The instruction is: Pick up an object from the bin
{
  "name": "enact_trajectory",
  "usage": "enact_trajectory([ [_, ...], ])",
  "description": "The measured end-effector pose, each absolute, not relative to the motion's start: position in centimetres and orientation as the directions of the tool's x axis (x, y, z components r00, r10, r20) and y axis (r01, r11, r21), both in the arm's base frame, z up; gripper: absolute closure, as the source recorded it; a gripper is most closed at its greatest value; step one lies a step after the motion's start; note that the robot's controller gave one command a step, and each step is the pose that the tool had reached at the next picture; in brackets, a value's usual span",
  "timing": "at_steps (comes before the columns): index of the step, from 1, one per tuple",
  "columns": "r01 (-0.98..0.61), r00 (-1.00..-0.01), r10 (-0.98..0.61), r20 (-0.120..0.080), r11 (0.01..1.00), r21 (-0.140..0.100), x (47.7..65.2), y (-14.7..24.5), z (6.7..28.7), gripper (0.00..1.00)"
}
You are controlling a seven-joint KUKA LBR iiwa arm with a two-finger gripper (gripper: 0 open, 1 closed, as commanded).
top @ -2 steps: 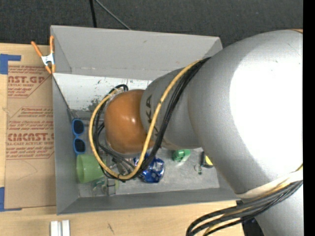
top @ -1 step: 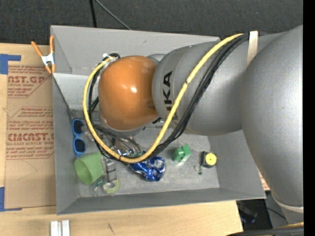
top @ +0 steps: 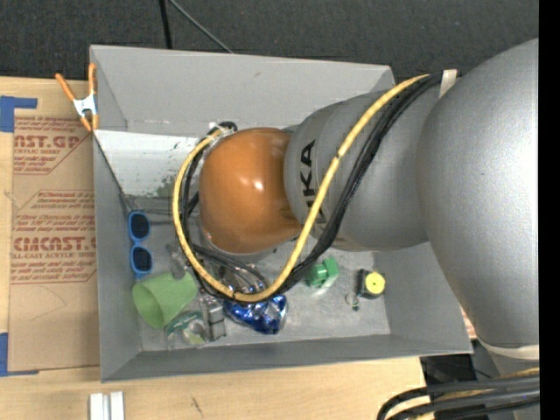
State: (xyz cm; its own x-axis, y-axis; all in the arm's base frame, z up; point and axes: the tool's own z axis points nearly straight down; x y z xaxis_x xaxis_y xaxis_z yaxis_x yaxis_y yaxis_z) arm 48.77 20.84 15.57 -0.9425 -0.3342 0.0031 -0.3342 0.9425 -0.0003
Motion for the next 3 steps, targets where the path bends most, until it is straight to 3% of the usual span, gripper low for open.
enact_trajectory([
  [1,-0.213,-0.977,-0.213,-0.007,0.977,0.000,48.4,17.4,9.0,0.00],
  [2,-0.148,-0.989,-0.149,-0.028,0.989,-0.012,49.3,19.9,7.7,0.00],
  [3,-0.149,-0.988,-0.149,-0.039,0.989,-0.010,49.7,19.9,8.0,1.00],
])
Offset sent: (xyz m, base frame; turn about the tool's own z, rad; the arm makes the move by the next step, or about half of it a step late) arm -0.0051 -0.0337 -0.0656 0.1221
